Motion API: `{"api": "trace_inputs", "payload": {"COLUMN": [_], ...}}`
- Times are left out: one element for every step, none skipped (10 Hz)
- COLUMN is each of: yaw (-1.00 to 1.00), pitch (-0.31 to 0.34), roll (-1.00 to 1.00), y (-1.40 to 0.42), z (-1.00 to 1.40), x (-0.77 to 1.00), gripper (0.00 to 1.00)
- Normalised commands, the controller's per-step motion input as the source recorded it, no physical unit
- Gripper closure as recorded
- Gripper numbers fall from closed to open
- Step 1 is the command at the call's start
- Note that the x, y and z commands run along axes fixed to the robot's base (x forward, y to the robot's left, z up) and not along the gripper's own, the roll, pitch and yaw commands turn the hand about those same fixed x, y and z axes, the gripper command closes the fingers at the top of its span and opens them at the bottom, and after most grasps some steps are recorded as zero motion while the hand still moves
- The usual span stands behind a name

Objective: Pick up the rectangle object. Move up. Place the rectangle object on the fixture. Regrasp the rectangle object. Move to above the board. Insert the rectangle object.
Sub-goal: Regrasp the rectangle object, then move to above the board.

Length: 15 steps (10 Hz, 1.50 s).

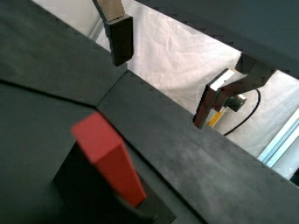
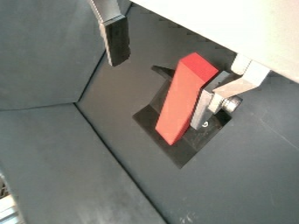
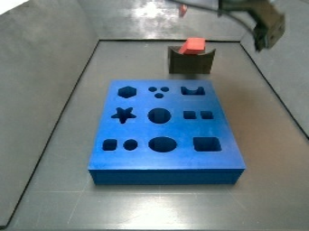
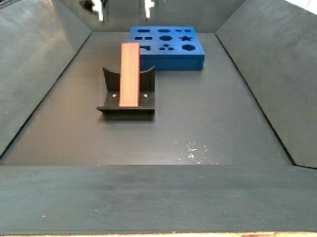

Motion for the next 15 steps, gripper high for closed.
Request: {"api": "trace_inputs", "payload": {"yaw": [-0.06, -0.07, -0.07, -0.06, -0.05, -0.04, -0.03, 0.0, 0.01, 0.0, -0.04, -0.04, -0.02, -0.01, 0.03], "pitch": [-0.097, -0.077, -0.065, -0.034, -0.023, 0.003, 0.018, 0.029, 0.034, 0.0, 0.096, 0.107, 0.132, 0.144, 0.158], "roll": [0.05, 0.05, 0.04, 0.04, 0.04, 0.04, 0.05, 0.05, 0.05, 0.0, -0.01, -0.01, -0.01, -0.02, -0.03], "y": [0.02, 0.03, 0.02, 0.02, 0.02, 0.01, 0.0, 0.0, 0.0, 0.0, -0.24, -0.24, -0.21, -0.18, -0.16], "z": [-1.0, -1.0, -1.0, -1.0, -0.9, -0.69, -0.54, -0.36, -0.27, 0.0, 1.0, 1.0, 1.0, 1.0, 1.0], "x": [0.06, 0.06, 0.06, 0.07, 0.07, 0.06, 0.07, 0.07, 0.08, 0.0, 0.07, 0.06, 0.05, 0.05, 0.05], "gripper": [0.0, 0.0, 0.0, 0.0, 0.0, 0.0, 0.0, 0.0, 0.0, 1.0, 1.0, 1.0, 1.0, 1.0, 1.0]}}
